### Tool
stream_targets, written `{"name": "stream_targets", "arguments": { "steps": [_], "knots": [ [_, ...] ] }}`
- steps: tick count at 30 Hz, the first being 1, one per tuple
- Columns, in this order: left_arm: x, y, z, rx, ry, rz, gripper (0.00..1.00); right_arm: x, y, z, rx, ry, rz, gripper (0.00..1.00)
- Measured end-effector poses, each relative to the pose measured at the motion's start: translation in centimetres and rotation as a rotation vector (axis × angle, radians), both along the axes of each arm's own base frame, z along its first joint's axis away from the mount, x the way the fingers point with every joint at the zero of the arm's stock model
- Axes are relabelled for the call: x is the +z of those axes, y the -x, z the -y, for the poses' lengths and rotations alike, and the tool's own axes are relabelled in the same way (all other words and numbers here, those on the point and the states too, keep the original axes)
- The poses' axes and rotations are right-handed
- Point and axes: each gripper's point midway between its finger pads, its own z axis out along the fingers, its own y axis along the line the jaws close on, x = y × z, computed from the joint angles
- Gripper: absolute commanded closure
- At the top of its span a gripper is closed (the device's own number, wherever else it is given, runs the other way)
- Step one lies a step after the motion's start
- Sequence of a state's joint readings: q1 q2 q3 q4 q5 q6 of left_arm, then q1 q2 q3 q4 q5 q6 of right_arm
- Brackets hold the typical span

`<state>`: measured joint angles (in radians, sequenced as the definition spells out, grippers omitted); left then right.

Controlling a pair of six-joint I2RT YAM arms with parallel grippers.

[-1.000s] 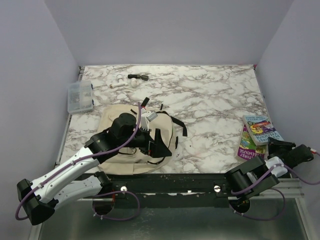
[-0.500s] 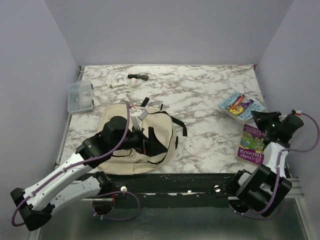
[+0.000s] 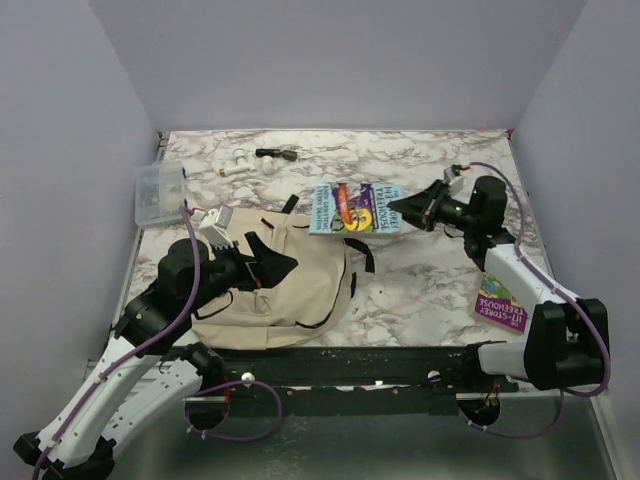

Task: Pack the student bag
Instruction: Pick up the book from the center of the board.

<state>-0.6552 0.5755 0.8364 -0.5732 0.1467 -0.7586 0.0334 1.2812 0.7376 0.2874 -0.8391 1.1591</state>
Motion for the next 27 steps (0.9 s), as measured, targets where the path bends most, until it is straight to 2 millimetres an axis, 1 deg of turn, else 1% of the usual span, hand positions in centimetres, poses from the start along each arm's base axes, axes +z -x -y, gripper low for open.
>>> {"name": "stream_targets", "arguments": {
  "steps": [3, 5, 6, 9, 12, 13, 14, 16, 17, 19, 20, 21, 23, 27],
  "knots": [
    [0.2, -1.1, -1.3, 0.077, -0.002, 0.003, 0.02, 0.7, 3.1, -5.0, 0.192, -0.052, -0.013, 0.99],
    [0.3, -1.5, -2.0, 0.119, 0.002, 0.002, 0.02, 1.3, 5.3, -7.6, 0.302, -0.081, -0.016, 0.99],
    [0.4, -1.5, -2.4, 0.137, 0.009, 0.003, 0.02, 1.7, 6.3, -8.6, 0.347, -0.098, -0.013, 0.99],
    [1.1, -1.1, -3.1, 0.166, 0.042, 0.011, 0.02, 3.1, 8.3, -10.3, 0.431, -0.165, 0.014, 1.00],
    [2.1, -0.5, -3.2, 0.164, 0.097, 0.028, 0.02, 4.0, 9.5, -11.4, 0.486, -0.247, 0.025, 0.99],
    [2.3, -0.2, -2.9, 0.148, 0.124, 0.026, 0.05, 4.0, 9.7, -11.6, 0.496, -0.268, 0.018, 0.99],
    [2.3, -0.1, -2.7, 0.138, 0.136, 0.021, 0.12, 3.9, 10.1, -11.8, 0.512, -0.293, 0.007, 0.99],
    [2.1, 0.2, -1.6, 0.086, 0.177, 0.000, 0.26, 3.5, 10.5, -12.3, 0.535, -0.332, -0.023, 0.99],
    [2.0, 0.5, -1.0, 0.052, 0.198, -0.012, 0.36, 3.4, 10.8, -12.4, 0.544, -0.346, -0.034, 0.99],
    [1.6, 0.8, 0.0, 0.003, 0.232, -0.037, 0.51, 3.5, 11.3, -12.6, 0.560, -0.365, -0.042, 0.99],
    [1.6, 1.1, 0.5, -0.023, 0.252, -0.054, 0.61, 3.6, 11.4, -12.6, 0.563, -0.368, -0.039, 0.98],
    [1.6, 1.1, 0.7, -0.035, 0.262, -0.060, 0.77, 3.7, 11.5, -12.7, 0.567, -0.370, -0.030, 0.91],
    [2.0, 1.5, 1.2, -0.066, 0.293, -0.073, 1.00, 3.9, 11.7, -12.6, 0.567, -0.364, -0.015, 0.78],
    [2.8, 1.7, 1.6, -0.086, 0.348, -0.089, 1.00, 4.5, 12.1, -12.4, 0.563, -0.341, 0.028, 0.52]
  ]
}}
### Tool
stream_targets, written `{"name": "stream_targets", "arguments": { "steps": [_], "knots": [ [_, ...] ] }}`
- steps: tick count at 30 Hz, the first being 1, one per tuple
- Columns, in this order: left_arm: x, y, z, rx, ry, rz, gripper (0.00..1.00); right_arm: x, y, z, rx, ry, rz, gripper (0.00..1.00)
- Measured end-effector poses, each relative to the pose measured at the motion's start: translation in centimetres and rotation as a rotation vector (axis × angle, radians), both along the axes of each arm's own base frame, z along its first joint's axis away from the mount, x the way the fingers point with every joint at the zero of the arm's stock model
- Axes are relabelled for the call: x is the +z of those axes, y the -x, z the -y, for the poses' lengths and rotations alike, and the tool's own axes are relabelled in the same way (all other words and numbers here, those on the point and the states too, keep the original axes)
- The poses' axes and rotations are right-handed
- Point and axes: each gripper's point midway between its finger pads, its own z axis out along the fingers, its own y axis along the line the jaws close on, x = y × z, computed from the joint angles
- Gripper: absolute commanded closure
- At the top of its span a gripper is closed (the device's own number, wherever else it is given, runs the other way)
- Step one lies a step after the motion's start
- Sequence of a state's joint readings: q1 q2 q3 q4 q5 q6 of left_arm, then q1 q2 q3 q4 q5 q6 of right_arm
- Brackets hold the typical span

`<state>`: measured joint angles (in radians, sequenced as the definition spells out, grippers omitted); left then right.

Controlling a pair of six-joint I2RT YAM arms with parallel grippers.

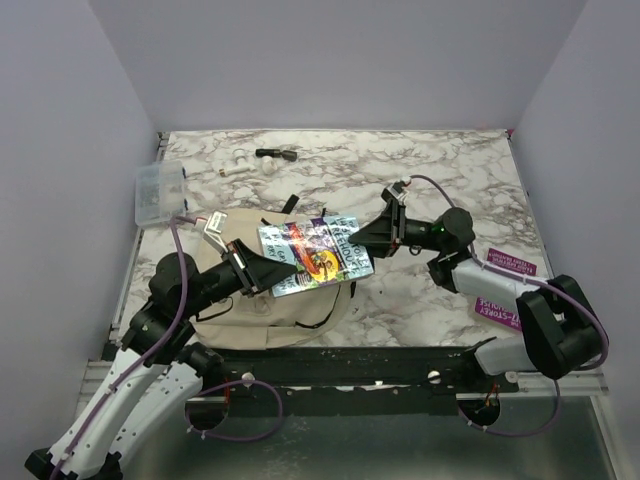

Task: Pack the student bag
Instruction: Pick up the book from the center of the board.

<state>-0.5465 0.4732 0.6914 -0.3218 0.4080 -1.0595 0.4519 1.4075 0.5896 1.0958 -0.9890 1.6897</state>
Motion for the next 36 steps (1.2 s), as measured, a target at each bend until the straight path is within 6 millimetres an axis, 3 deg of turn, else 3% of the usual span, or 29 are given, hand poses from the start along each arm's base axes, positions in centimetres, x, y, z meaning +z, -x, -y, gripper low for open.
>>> {"name": "stream_targets", "arguments": {
  "steps": [4, 9, 13, 15, 17, 18, 20, 21, 24, 28, 36],
  "knots": [
    [-0.2, 0.3, 0.4, -0.026, 0.052, -0.029, 1.00, 0.5, 1.4, 0.5, 0.006, 0.005, 0.034, 0.37],
    [-0.2, 0.7, 1.1, -0.067, 0.085, -0.070, 1.00, 0.9, 3.3, 1.1, 0.032, 0.026, 0.093, 0.37],
    [0.3, 0.7, 1.4, -0.092, 0.105, -0.068, 1.00, 1.1, 4.6, 1.2, 0.059, 0.039, 0.134, 0.45],
    [0.3, 0.6, 1.7, -0.107, 0.107, -0.072, 1.00, 1.1, 4.9, 1.2, 0.074, 0.040, 0.143, 0.54],
    [0.2, 0.4, 2.1, -0.120, 0.105, -0.078, 1.00, 0.9, 5.1, 1.3, 0.081, 0.040, 0.136, 0.70],
    [0.2, 0.3, 2.2, -0.125, 0.105, -0.079, 0.94, 0.7, 5.2, 1.4, 0.084, 0.040, 0.126, 0.78],
    [0.2, 0.3, 2.3, -0.135, 0.105, -0.080, 0.71, 0.4, 5.4, 1.4, 0.092, 0.036, 0.111, 0.99],
    [0.2, 0.2, 2.4, -0.137, 0.103, -0.078, 0.59, 0.4, 5.4, 1.4, 0.095, 0.031, 0.102, 0.99],
    [-0.1, 0.0, 2.4, -0.136, 0.087, -0.070, 0.36, 0.4, 5.2, 1.5, 0.092, 0.027, 0.095, 1.00],
    [-2.4, -0.8, 2.0, -0.090, -0.004, -0.099, 0.05, -0.1, 3.7, 2.3, 0.041, 0.054, 0.070, 0.99],
    [-8.0, -1.4, 1.6, -0.042, -0.231, -0.185, 0.01, -1.0, -5.0, 8.0, -0.326, 0.293, 0.058, 1.00]
  ]
}}
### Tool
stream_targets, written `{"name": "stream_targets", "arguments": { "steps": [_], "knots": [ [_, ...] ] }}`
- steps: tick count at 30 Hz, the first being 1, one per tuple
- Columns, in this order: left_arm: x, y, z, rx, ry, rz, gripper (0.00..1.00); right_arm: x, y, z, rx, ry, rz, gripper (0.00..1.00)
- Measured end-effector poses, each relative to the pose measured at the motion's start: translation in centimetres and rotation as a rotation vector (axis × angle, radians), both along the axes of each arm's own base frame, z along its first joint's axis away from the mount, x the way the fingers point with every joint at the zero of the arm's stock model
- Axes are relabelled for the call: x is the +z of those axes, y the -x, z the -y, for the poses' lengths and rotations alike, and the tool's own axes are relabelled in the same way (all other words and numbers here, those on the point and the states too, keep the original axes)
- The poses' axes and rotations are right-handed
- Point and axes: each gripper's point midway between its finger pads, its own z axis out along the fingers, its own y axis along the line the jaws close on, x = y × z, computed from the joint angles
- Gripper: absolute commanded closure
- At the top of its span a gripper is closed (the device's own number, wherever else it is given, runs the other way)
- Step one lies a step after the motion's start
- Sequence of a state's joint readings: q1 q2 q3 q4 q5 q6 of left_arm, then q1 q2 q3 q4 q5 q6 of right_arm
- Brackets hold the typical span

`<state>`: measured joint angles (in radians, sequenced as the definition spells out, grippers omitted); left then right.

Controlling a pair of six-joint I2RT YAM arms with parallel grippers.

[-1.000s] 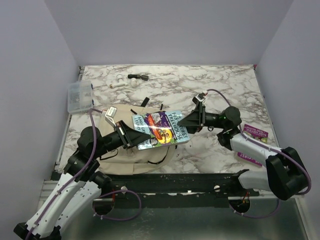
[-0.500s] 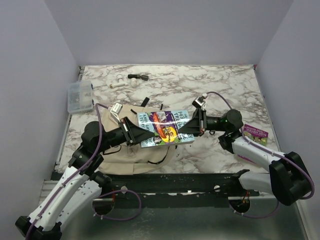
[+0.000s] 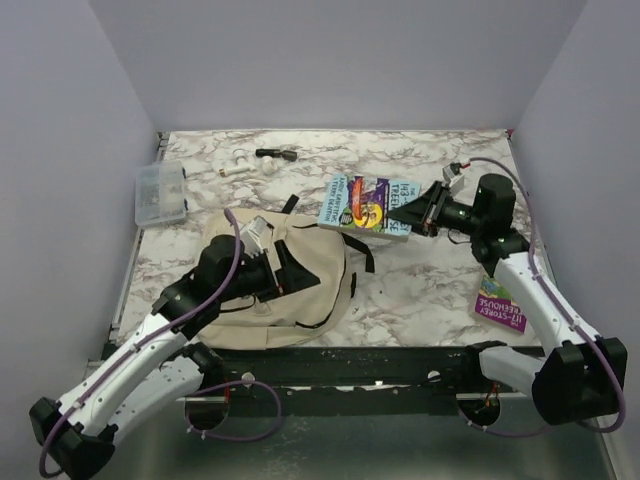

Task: Pack the student bag
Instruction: Pick up the book from the center of the board.

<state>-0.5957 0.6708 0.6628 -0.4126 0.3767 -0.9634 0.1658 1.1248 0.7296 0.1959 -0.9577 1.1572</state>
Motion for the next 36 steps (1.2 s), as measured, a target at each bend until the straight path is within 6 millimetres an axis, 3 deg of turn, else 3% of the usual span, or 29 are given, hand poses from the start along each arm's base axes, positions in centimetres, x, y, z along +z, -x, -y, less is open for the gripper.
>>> {"name": "stream_targets", "arguments": {
  "steps": [3, 5, 11, 18, 24, 27, 29, 32, 36],
  "knots": [
    [-1.9, 1.0, 1.1, -0.055, -0.114, -0.029, 0.02, 0.3, -2.5, 1.9, -0.147, 0.200, 0.051, 0.99],
    [-2.6, 1.2, 2.3, -0.096, -0.205, -0.031, 0.04, 0.4, -2.8, 3.3, -0.217, 0.311, 0.085, 1.00],
    [-3.5, 0.0, 4.8, -0.155, -0.391, 0.021, 0.07, -0.6, -1.1, 7.6, -0.334, 0.599, 0.109, 1.00],
    [-5.1, -2.6, 7.0, -0.199, -0.589, 0.084, 0.16, -3.3, 1.4, 10.0, -0.340, 0.753, 0.023, 0.99],
    [-8.0, -4.3, 8.1, -0.241, -0.743, 0.081, 0.40, -3.2, 2.8, 9.7, -0.314, 0.732, 0.018, 1.00],
    [-10.0, -4.9, 7.4, -0.240, -0.831, 0.066, 0.56, -4.0, 3.6, 8.4, -0.255, 0.669, 0.002, 0.99],
    [-10.7, -5.1, 6.8, -0.236, -0.873, 0.066, 0.74, -5.0, 4.1, 7.6, -0.210, 0.631, -0.030, 0.99],
    [-10.7, -5.5, 6.1, -0.224, -0.909, 0.083, 0.92, -6.4, 4.8, 6.8, -0.154, 0.602, -0.084, 0.99],
    [-9.4, -5.7, 5.5, -0.195, -0.908, 0.119, 1.00, -6.1, 5.2, 6.0, -0.106, 0.558, -0.087, 1.00]
  ]
}}
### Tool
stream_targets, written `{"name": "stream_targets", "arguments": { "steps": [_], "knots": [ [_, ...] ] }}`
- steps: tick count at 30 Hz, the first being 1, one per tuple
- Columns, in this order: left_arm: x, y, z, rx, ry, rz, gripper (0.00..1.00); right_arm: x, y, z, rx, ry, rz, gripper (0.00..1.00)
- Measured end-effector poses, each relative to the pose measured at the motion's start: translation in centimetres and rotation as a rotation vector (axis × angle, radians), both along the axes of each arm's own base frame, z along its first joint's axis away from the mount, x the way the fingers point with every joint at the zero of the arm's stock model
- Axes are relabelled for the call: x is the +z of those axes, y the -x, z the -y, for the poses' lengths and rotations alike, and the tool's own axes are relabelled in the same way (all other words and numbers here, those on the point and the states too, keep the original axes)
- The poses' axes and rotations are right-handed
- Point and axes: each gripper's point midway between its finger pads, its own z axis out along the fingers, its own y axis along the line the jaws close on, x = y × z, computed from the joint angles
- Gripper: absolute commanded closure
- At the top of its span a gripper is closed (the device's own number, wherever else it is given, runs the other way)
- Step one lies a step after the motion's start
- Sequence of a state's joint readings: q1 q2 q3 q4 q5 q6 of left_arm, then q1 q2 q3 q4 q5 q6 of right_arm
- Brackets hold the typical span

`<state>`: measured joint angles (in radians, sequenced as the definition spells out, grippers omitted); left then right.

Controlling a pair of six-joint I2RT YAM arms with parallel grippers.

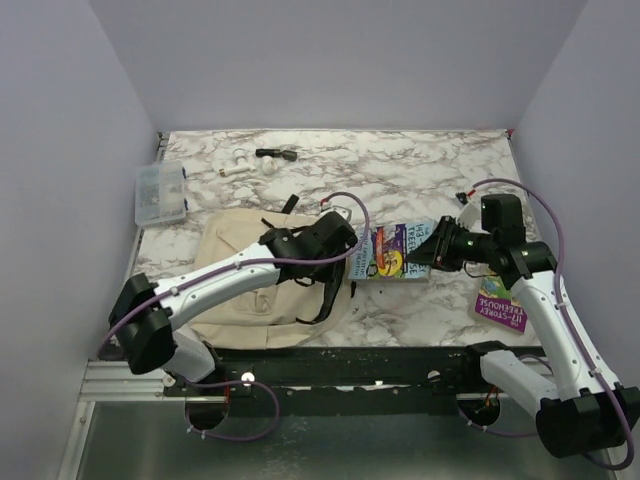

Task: Pack the student bag
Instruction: Pick up the book from the center of the board, then place the book in the student bag.

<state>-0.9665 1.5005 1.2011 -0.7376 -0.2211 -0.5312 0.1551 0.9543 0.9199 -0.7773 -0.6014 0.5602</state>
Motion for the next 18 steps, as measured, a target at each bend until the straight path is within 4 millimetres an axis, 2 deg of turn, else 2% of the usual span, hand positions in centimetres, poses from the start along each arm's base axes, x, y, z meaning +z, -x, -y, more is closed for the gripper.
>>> {"name": "stream_targets", "arguments": {
  "steps": [1, 4, 7, 12, 18],
  "knots": [
    [0.5, 0.0, -0.2, 0.004, 0.008, 0.013, 1.00, 0.3, 0.1, -0.3, 0.016, -0.019, 0.001, 0.99],
    [4.1, 0.3, -1.6, 0.023, 0.099, 0.107, 1.00, 0.9, 0.6, -1.5, 0.072, -0.105, 0.001, 0.99],
    [6.6, 0.5, -2.9, 0.043, 0.180, 0.187, 1.00, 0.7, 1.4, -2.5, 0.114, -0.182, -0.030, 0.99],
    [7.8, 0.9, -4.1, 0.059, 0.250, 0.249, 1.00, -0.1, 2.3, -3.7, 0.153, -0.271, -0.085, 1.00],
    [7.9, 0.9, -3.8, 0.053, 0.269, 0.250, 1.00, -1.6, 2.2, -6.3, 0.174, -0.384, -0.153, 1.00]
  ]
}}
